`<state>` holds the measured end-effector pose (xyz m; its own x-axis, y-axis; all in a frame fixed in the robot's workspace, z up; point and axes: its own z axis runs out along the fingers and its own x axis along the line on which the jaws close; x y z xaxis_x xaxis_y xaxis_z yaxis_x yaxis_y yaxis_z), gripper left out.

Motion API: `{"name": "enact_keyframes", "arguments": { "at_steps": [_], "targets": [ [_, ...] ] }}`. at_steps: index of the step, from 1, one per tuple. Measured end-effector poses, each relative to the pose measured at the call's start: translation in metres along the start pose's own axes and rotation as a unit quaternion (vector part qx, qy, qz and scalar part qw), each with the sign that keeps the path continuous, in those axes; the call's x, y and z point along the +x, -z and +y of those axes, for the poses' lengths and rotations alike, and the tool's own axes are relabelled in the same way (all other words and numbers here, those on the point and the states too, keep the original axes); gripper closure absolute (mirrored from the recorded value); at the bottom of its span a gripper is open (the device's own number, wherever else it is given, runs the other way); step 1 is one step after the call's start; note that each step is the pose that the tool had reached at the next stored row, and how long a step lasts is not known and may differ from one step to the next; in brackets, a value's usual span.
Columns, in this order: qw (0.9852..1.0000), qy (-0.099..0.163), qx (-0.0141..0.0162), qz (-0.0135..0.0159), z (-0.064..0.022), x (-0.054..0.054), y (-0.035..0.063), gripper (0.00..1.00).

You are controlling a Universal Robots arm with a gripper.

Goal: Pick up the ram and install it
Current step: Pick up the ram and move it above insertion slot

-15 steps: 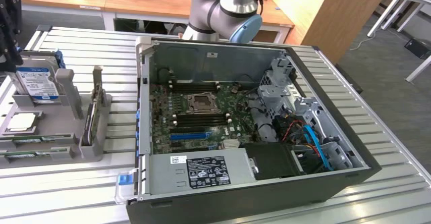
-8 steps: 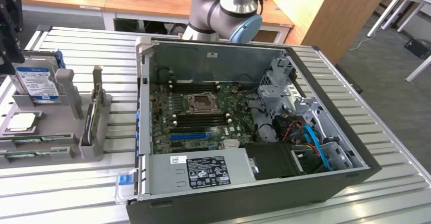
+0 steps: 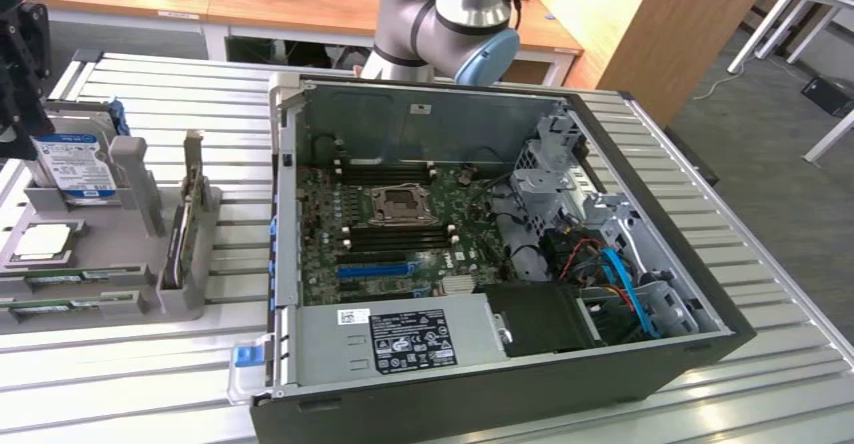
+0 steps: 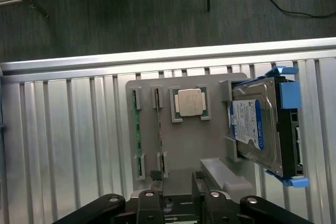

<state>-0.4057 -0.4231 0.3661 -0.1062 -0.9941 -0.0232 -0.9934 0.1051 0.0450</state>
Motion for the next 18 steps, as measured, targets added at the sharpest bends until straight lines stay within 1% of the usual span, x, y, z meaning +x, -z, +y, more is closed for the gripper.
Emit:
{"name": "enact_keyframes", "arguments": {
  "at_steps": [18],
  "targets": [
    [0.9999, 0.013, -0.0003, 0.0005, -0.0012, 0.001, -0.0273, 0.65]
  ]
}}
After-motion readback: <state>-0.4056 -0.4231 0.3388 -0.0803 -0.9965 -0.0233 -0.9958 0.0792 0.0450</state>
